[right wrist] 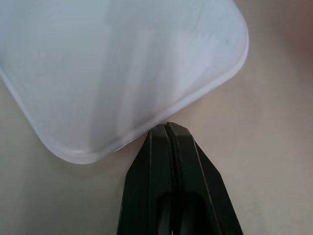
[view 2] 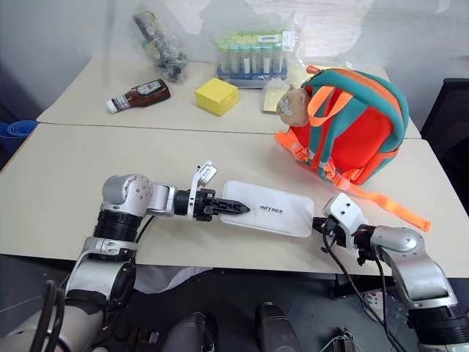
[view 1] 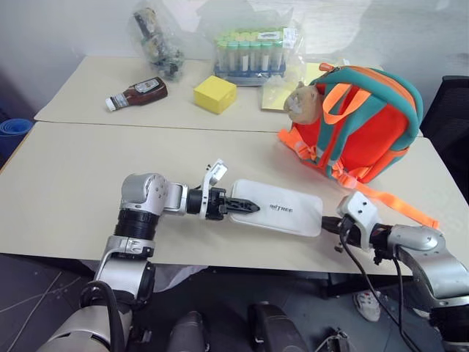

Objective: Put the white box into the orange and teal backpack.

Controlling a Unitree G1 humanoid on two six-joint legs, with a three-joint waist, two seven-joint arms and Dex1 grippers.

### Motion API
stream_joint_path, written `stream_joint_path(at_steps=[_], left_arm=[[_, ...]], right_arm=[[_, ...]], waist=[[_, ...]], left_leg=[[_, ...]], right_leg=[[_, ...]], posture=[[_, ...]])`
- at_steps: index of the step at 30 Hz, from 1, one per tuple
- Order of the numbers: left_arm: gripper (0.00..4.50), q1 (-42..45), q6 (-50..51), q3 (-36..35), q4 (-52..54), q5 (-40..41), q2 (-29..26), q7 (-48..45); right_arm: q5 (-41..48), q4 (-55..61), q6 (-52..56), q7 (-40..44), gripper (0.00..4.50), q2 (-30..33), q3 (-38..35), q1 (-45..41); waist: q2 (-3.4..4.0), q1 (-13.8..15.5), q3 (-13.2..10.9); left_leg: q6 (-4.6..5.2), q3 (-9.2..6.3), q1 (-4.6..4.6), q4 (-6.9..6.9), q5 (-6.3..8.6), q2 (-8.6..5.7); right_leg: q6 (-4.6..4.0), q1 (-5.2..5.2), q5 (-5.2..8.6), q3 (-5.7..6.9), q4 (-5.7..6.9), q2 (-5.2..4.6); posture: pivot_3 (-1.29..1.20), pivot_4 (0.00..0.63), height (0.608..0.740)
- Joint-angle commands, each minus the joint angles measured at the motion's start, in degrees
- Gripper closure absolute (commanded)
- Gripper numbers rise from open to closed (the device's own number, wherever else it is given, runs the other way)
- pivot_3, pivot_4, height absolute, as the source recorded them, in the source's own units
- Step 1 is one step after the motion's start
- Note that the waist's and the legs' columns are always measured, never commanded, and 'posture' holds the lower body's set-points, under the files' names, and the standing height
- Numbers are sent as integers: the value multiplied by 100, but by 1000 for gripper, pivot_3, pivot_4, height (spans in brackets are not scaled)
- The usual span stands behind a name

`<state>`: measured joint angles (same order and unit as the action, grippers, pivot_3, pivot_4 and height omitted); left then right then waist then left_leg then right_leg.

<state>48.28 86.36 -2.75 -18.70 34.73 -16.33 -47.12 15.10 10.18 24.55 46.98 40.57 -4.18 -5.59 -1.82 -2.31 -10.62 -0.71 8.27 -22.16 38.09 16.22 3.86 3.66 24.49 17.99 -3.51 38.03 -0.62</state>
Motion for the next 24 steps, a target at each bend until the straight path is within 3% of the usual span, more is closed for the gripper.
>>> stream_joint_path(at_steps=[1,4,7,11,16,19,24], left_arm=[[3165,-25,109,-714,462,457,-189,-4],[3165,-188,-177,-1291,796,636,-486,1],[3165,-215,-116,-1873,865,756,-640,262],[3165,-199,6,-2557,1061,1057,-982,333],[3165,-266,-63,-2654,1359,1253,-1495,283],[3165,-365,-232,-2625,1561,1288,-1544,387],[3165,-476,-432,-2854,1634,1325,-1533,686]], right_arm=[[761,733,536,-509,4500,-271,-987,94],[1405,1157,1126,-863,4005,-386,-1712,71],[2002,1338,1620,-1173,2986,-473,-2115,-149],[2266,1147,1938,-1505,1803,-597,-1980,-770],[1746,-166,1615,-2004,233,-1074,-1303,-2278],[1755,-1092,1560,-2201,233,-1376,-1348,-3100],[1615,-1904,1189,-1912,233,-1571,-1082,-3709]], waist=[[2,-18,-1],[2,-62,-1],[2,-89,-1],[2,-89,-1],[-1,-162,-4],[-1,-179,-5],[-1,-163,-5]], left_leg=[[-2,1,-1,-2,-1,5],[-6,2,-1,-2,-3,7],[-9,1,3,-4,-4,13],[-9,0,2,-4,-4,10],[-8,5,0,-9,-4,9],[-8,4,-2,-10,-5,9],[-7,3,-11,-15,-3,13]], right_leg=[[0,3,0,-2,2,-1],[0,7,0,-3,9,-2],[-3,5,1,0,11,0],[-4,5,0,1,9,0],[-7,10,-2,0,3,0],[-7,11,-2,2,3,-4],[-8,14,-1,5,-13,-5]], posture=[[0,150,740],[0,150,740],[0,150,740],[0,150,740],[0,150,740],[0,150,740],[0,150,740]])
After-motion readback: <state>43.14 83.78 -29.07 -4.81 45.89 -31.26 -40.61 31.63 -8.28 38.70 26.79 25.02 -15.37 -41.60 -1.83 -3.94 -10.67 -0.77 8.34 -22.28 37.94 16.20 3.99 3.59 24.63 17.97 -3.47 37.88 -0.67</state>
